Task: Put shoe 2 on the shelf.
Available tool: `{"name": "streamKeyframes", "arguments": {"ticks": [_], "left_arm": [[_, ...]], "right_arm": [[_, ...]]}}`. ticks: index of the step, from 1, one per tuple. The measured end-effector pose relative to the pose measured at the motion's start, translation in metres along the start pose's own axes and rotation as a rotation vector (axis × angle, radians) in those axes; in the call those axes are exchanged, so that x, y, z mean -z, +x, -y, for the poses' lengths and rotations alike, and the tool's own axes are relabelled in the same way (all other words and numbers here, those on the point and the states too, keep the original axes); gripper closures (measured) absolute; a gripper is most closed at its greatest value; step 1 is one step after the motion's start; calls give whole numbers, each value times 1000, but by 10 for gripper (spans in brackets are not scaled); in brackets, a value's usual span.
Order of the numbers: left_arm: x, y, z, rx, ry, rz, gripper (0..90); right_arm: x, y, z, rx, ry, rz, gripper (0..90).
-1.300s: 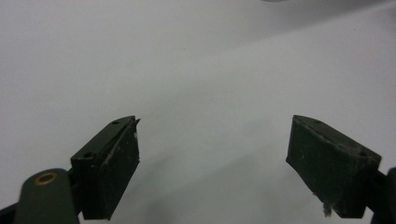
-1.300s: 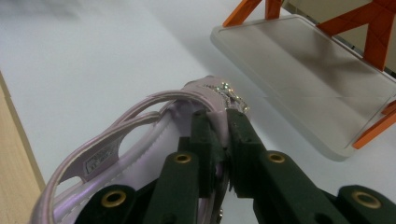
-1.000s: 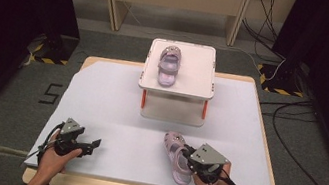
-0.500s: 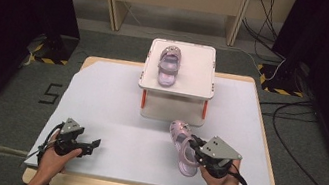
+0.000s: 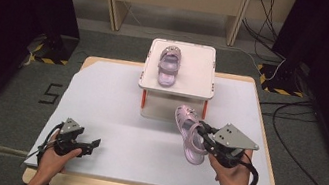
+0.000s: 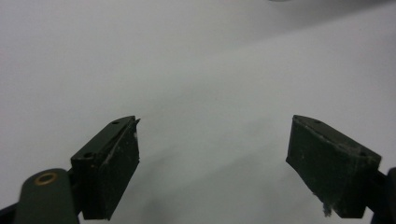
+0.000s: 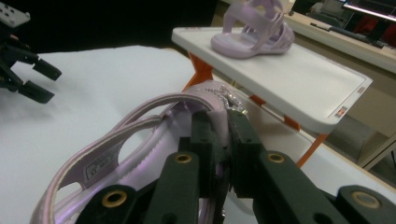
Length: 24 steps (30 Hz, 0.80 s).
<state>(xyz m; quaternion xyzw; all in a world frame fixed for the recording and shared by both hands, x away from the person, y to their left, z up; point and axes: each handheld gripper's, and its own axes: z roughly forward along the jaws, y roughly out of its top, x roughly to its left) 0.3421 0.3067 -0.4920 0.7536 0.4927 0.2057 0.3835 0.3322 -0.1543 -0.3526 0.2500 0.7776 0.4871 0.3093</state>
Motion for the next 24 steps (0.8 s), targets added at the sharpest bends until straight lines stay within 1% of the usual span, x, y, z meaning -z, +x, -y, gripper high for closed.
{"name": "streamKeyframes", "arguments": {"ticks": [5,9,10,11,18,22,24], "left_arm": [[0,0,0,0,-1,0,163],[0,0,0,2,-2,0,163],[0,0,0,3,-3,0,163],[0,0,0,3,-2,0,163],[0,0,0,3,-3,0,163],[0,0,0,3,-4,2,163],[0,0,0,3,-3,2,163]], "right_arm": [[2,-10,-14,-7,-29,10,831],[-3,-20,-24,-23,-42,19,831],[-5,-23,-26,-12,-49,28,831],[-7,-25,-29,-10,-49,33,831],[-21,-42,-47,-15,-53,70,832],[-34,-54,-58,-18,-44,106,832],[-42,-61,-62,-32,-35,124,831]]}}
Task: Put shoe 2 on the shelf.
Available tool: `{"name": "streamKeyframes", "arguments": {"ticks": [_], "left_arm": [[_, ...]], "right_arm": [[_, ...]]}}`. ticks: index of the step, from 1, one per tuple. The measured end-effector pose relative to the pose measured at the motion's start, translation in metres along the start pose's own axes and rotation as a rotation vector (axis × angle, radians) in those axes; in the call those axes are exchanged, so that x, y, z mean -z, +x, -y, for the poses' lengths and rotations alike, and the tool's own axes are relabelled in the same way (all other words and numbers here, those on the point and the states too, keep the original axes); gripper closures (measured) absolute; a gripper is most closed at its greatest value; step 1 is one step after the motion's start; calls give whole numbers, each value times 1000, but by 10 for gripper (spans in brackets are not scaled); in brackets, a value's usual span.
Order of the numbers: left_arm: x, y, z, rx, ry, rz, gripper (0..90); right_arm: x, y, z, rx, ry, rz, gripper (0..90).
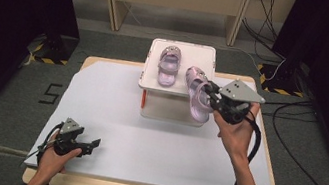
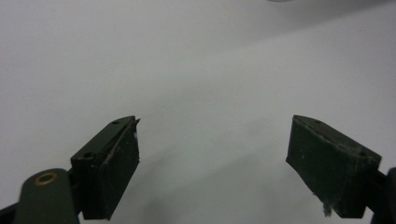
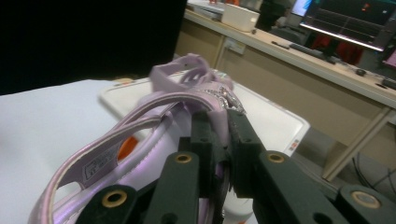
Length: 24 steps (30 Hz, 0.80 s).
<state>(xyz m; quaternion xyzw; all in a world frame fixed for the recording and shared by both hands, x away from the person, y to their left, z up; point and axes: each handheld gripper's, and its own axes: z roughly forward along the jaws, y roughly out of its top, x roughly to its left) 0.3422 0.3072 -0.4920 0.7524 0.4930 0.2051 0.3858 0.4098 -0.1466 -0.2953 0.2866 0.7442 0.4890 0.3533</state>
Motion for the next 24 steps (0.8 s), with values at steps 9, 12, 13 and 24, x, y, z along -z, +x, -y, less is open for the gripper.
{"name": "streamKeyframes", "arguments": {"ticks": [9,12,13,24], "left_arm": [[0,0,0,1,1,2,163],[-1,0,0,2,0,3,163],[-1,1,0,2,0,3,163],[0,1,0,1,-2,7,163]], "right_arm": [[-46,-22,-16,0,58,79,831],[-65,-26,-18,7,78,102,831],[-69,-27,-18,8,84,105,831],[-113,-30,-22,28,145,153,830]]}}
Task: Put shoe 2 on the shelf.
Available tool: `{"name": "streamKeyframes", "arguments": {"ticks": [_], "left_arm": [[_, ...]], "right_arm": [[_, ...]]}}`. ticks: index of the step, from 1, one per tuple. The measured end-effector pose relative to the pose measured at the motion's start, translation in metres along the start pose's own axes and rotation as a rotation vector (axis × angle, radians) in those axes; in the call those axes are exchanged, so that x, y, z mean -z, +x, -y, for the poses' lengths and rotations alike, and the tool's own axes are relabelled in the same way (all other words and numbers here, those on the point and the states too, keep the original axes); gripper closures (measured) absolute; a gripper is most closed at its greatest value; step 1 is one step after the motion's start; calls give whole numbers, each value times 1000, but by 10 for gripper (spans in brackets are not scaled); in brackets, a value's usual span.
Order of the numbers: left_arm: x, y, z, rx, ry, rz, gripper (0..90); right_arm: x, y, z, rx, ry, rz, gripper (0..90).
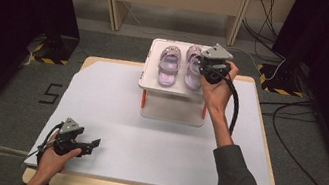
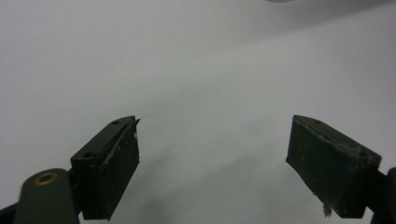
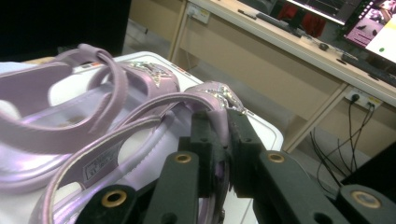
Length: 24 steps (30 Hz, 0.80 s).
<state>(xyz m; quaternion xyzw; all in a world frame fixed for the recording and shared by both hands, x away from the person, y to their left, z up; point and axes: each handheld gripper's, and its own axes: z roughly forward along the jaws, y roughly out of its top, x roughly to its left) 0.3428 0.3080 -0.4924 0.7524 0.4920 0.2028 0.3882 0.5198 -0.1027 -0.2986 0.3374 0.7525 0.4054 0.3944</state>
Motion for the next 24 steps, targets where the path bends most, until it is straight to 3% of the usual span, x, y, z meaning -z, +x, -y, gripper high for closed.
{"name": "streamKeyframes", "arguments": {"ticks": [13,24], "left_arm": [[0,0,0,2,-1,1,163],[0,0,0,-2,3,0,163]], "right_arm": [[-27,10,-2,57,38,30,826],[-35,21,-4,77,44,31,807]]}}
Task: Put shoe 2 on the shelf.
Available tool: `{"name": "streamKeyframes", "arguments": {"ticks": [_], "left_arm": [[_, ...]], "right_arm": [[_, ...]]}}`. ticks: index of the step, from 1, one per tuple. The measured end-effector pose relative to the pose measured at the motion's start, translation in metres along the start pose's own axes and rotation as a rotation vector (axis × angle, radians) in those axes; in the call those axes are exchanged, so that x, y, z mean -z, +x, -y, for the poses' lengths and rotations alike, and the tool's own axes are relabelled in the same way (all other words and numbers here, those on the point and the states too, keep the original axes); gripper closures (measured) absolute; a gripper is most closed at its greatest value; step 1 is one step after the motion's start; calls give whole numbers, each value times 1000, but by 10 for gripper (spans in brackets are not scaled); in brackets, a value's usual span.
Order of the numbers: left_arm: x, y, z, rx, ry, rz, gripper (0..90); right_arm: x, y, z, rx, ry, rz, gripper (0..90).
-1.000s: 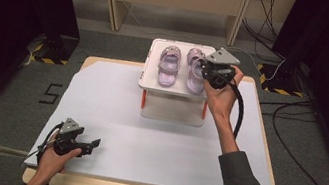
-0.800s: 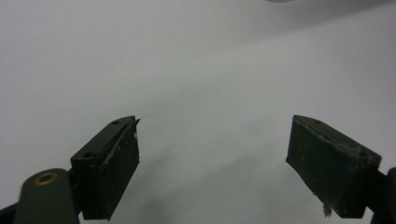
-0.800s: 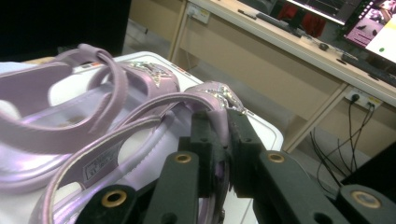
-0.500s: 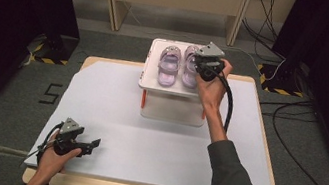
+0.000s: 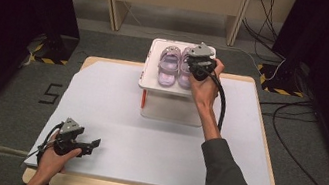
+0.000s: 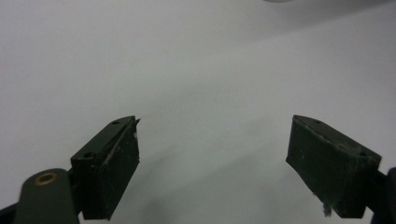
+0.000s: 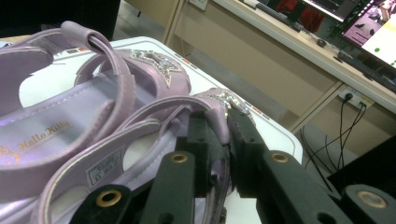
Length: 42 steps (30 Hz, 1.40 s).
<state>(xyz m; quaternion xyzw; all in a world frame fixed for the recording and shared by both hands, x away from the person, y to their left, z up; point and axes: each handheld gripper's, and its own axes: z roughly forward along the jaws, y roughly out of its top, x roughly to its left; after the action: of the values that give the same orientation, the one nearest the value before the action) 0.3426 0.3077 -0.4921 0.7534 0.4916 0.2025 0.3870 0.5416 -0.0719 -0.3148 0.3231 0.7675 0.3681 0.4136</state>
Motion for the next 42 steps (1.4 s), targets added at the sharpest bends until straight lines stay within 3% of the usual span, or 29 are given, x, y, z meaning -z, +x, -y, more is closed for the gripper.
{"name": "streamKeyframes", "arguments": {"ticks": [3,7,11,15,21,29,42], "left_arm": [[0,0,0,1,-1,1,163],[0,0,0,0,-2,2,163],[0,-1,0,-1,-2,2,163],[0,0,0,2,-3,1,163],[0,-1,0,-1,-2,0,163],[0,-1,0,-2,2,-2,163],[-1,-1,1,-1,0,-2,163]], "right_arm": [[-1,2,-2,14,7,8,807],[-1,1,-2,-4,6,2,787],[0,-1,-1,4,9,-2,674],[9,-6,-1,-44,0,-17,555],[33,-14,4,-135,-59,-88,526],[58,-16,20,-187,-123,-164,498],[90,1,42,-182,-169,-256,474]]}}
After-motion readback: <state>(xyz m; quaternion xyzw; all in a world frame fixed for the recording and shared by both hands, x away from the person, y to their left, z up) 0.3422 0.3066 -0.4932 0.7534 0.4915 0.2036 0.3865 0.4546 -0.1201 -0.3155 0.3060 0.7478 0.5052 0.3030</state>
